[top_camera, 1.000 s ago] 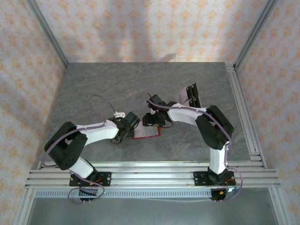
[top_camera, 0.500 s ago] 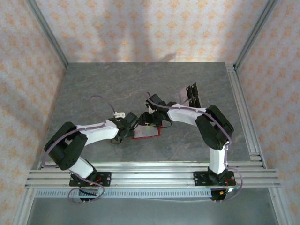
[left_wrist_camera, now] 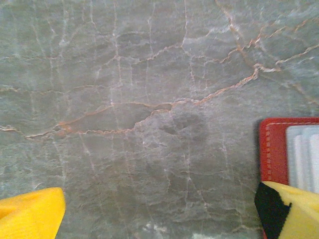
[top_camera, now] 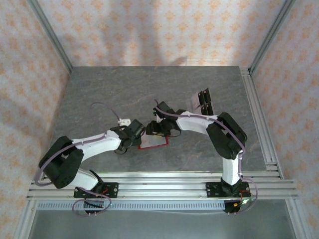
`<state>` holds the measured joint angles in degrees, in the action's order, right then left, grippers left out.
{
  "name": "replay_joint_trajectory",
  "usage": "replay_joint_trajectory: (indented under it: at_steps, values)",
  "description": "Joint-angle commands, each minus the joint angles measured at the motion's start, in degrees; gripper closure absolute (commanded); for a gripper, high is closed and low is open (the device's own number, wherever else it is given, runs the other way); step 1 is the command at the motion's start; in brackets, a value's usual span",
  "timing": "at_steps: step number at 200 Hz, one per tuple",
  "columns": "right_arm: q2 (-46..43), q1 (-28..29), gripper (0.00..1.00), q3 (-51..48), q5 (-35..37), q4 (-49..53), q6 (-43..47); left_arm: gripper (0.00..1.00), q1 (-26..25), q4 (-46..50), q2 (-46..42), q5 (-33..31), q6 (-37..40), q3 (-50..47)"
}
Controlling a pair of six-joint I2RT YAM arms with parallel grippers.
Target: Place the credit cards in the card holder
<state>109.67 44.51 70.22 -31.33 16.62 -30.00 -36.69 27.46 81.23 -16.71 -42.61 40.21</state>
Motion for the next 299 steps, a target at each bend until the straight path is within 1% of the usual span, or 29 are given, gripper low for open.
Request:
replay_joint_trajectory:
  at_steps: [1, 44, 86, 123, 163, 205, 299]
  values:
    - [1.3, 0.7, 0.49, 1.6, 0.7, -0.1, -0.7, 0.00, 0.6, 2.9, -3.8, -0.8, -1.2, -1.2]
    - [1.7, 1.5, 0.49, 3.2, 0.5, 0.2, -0.9, 0.00, 0.6, 2.9, -8.6, 0.4, -0.9, -2.7]
    - [1.8, 2.2, 0.49, 4.4, 0.7, 0.3, -1.5, 0.00, 0.6, 1.0, -13.9, 3.1, -0.3, -5.0]
    - [2.4, 2.6, 0.49, 5.0, 0.6, 0.3, -1.7, 0.00, 0.6, -2.0, -19.8, 7.4, 0.9, -7.9]
    - [2.6, 3.1, 0.49, 5.4, 0.5, -0.5, -2.5, 0.00, 0.4, -6.6, -23.1, 12.2, 1.4, -10.6]
    - [2.7, 3.4, 0.49, 5.8, 0.4, -0.8, -2.9, 0.00, -0.9, -9.5, -22.0, 13.5, 1.1, -11.3]
    - [3.2, 3.5, 0.49, 6.2, 0.1, -1.1, -3.1, 0.01, -4.7, -15.8, -13.9, 13.3, 1.2, -10.5]
